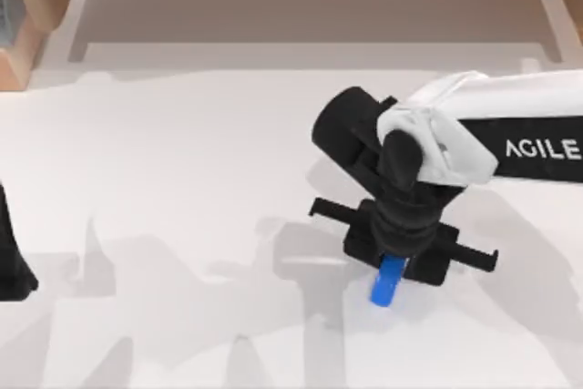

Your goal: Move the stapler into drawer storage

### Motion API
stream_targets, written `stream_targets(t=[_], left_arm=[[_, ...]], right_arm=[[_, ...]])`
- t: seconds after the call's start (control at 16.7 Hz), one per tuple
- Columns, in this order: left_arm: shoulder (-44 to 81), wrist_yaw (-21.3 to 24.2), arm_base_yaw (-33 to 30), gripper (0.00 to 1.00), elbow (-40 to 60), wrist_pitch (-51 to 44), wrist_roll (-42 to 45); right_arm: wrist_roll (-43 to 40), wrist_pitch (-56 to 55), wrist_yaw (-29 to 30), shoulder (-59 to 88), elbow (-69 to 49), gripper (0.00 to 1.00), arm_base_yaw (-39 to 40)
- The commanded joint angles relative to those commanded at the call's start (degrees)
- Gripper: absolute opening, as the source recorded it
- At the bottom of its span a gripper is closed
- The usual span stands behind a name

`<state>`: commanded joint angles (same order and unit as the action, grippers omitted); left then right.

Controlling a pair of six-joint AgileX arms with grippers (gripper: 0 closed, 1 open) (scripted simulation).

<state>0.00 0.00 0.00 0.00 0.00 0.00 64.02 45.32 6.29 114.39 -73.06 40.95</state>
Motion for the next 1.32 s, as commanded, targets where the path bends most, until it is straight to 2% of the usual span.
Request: stream_targets(t=[0.24, 0.54, 0.72, 1.02, 1.32], left_arm=[[0.0, 0.0, 0.0, 1.0, 0.0, 0.0, 0.0], [0.0, 0.0, 0.0, 1.0, 0.0, 0.0, 0.0], [0.0, 0.0, 0.0, 1.0, 0.0, 0.0, 0.0], [0.0, 0.0, 0.0, 1.0, 0.0, 0.0, 0.0], [0.0, 0.0, 0.0, 1.0, 0.0, 0.0, 0.0]], right_arm=[[-0.06, 4.25, -0.07, -1.8, -1.93, 0.0, -0.03], [-0.02, 4.18, -0.08, -1.68, -1.92, 0.0, -0.03], [-3.1, 5.06, 0.69, -2.99, -4.36, 0.0, -3.46], [-17.09, 9.43, 3.84, -5.6, -14.47, 0.0, -18.4], [-38.72, 15.56, 6.43, -2.81, -28.5, 0.0, -37.92]])
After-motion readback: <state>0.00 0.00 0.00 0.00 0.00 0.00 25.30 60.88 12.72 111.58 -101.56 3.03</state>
